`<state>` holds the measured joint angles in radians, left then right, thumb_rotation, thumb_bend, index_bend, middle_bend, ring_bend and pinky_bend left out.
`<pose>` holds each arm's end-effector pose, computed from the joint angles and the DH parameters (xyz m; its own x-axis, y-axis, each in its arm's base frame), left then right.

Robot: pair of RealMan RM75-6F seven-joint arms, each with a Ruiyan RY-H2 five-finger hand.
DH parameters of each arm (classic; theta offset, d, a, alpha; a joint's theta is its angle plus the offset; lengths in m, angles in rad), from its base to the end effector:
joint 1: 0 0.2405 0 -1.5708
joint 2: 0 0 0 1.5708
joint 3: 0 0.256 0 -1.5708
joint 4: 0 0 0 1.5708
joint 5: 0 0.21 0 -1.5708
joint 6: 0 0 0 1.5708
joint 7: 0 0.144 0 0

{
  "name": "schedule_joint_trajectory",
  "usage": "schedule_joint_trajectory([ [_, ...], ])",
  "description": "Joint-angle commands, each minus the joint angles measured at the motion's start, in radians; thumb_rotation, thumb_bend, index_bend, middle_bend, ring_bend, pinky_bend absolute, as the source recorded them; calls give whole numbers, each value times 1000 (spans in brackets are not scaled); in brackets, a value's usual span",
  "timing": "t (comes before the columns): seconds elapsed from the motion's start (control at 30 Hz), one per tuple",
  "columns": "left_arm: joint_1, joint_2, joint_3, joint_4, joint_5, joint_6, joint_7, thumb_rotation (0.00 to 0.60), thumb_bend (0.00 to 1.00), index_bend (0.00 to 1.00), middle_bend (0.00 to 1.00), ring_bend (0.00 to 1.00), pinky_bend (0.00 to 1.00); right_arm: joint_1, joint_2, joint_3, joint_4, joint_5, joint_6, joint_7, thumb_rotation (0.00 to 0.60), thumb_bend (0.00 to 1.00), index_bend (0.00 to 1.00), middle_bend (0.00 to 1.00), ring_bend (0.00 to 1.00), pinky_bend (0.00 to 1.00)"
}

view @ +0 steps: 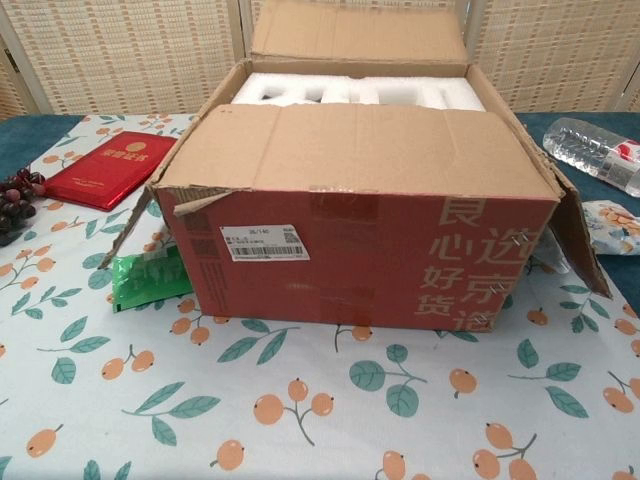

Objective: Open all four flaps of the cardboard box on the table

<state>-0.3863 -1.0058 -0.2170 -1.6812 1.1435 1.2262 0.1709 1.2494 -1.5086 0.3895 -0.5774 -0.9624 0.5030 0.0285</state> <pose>-0.2693 0.3007 0.1975 0.4829 -0.0174 0.8755 0.8755 0.0327 -0.4822 -0.0745 -0.5712 0.1581 0.4187 0.0445 0.9071 -0.8947 -0.1513 0.4204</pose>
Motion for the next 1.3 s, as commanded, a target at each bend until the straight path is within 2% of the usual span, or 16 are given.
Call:
schedule_joint_trajectory([
  [0.03, -2, -7, -1, 6, 4, 5, 1, 415, 329, 0, 25, 33, 132, -79, 121, -16, -264, -136, -18, 177, 600, 385, 0, 0, 0, 0],
  [0.13, -5, -18, 1, 13, 6, 6, 5, 413, 329, 0, 23, 33, 133, -152, 232, -15, -485, -198, 30, 261, 600, 385, 0, 0, 0, 3],
  [0.23, -6, -27, 3, 19, 2, 6, 13, 415, 329, 0, 23, 33, 133, -213, 340, -12, -674, -238, 50, 333, 600, 385, 0, 0, 0, 45],
  [0.27, -7, -30, 2, 20, -1, 8, 14, 415, 329, 0, 23, 32, 133, -230, 365, -13, -715, -250, 60, 348, 600, 385, 0, 0, 0, 70],
  [0.37, -8, -40, -1, 27, -6, 16, 23, 416, 330, 0, 23, 31, 139, -274, 429, -17, -826, -269, 62, 415, 600, 386, 0, 0, 0, 223],
  [0.43, -10, -47, -4, 30, -8, 22, 30, 416, 330, 0, 22, 31, 140, -295, 459, -16, -879, -276, 44, 484, 600, 385, 0, 0, 0, 328],
  [0.53, -11, -53, -5, 30, -13, 26, 38, 417, 330, 0, 22, 31, 140, -316, 481, -11, -922, -296, 16, 593, 600, 385, 0, 0, 1, 420],
  [0.7, -10, -56, -4, 26, -23, 32, 56, 416, 330, 0, 21, 31, 140, -331, 482, -9, -932, -359, -22, 757, 600, 385, 0, 0, 9, 450],
  [0.83, -7, -50, -4, 16, -26, 34, 59, 415, 331, 0, 14, 26, 139, -337, 447, -27, -904, -433, -2, 857, 600, 385, 0, 0, 11, 452],
  [1.03, 0, -49, -4, 13, -39, 43, 67, 417, 331, 0, 13, 24, 139, -321, 391, -91, -838, -576, 47, 1009, 600, 385, 0, 0, 15, 457],
  [1.3, 1, -49, -5, 14, -40, 45, 67, 416, 331, 0, 13, 24, 139, -285, 359, -171, -763, -659, 100, 1139, 600, 385, 0, 0, 16, 457],
])
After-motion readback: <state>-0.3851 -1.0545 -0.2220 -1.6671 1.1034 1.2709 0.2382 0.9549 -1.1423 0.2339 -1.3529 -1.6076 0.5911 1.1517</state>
